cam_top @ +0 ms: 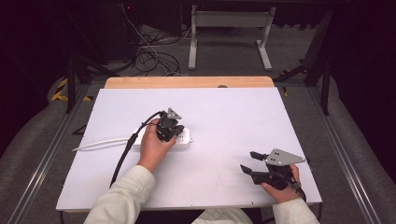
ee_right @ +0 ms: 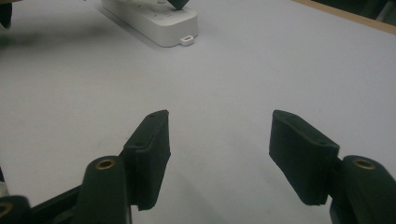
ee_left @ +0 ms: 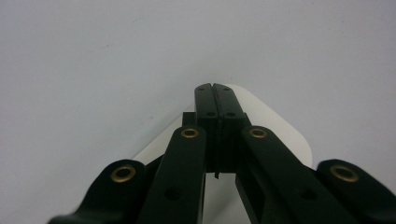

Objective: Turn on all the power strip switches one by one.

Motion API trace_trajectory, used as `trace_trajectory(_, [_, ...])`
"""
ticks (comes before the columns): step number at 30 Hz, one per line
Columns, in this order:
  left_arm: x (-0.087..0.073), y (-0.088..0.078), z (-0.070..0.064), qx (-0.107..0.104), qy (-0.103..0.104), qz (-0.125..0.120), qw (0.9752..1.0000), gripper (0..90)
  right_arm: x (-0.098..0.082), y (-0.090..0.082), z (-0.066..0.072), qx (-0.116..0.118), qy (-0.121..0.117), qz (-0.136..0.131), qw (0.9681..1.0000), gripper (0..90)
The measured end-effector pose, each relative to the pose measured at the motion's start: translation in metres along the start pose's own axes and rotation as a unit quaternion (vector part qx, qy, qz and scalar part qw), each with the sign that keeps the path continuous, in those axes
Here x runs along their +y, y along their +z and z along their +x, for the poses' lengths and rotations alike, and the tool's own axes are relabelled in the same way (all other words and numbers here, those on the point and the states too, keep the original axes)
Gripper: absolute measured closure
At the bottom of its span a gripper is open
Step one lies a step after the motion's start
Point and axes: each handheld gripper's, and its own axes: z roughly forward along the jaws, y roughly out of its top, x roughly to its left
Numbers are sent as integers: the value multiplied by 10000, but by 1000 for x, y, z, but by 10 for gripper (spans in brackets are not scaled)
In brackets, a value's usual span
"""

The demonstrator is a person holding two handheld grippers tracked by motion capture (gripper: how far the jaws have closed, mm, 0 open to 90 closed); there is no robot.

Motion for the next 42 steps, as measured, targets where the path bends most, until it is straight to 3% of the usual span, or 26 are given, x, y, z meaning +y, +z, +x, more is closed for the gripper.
trace_trajectory(3, [-1, 0, 1, -27, -79, -9, 10000, 900, 0, 0, 0, 10, 0, -4, 10000, 388])
trace_trajectory(10, [-1, 1, -1, 51, 13, -7, 10000, 900, 0, 1, 0, 16, -5, 0, 10000, 388])
trace_trajectory(13, [-1, 1, -1, 30, -40, 0, 10000, 900, 0, 1, 0, 23, -3, 1, 10000, 388])
trace_trajectory(20, [-1, 2, -3, 98, 117, 3, 9999, 900, 0, 0, 0, 22, -3, -4, 10000, 387])
trace_trajectory(28, [-5, -18, 2, -85, -10, -178, 9998, 893, -1, 1, -2, 15, 57, -8, 10000, 388])
trace_trajectory(30, [-5, -25, 2, -142, 2, -294, 9995, 786, 0, 2, -2, 16, 45, -8, 10000, 388])
trace_trajectory(35, [-7, -49, -2, -289, -8, -671, 9973, 713, 1, 3, -2, 14, 42, 1, 10000, 387])
trace_trajectory(42, [-13, -73, -10, -301, 158, -916, 9952, 586, 1, 2, -1, 9, 27, -13, 10000, 387])
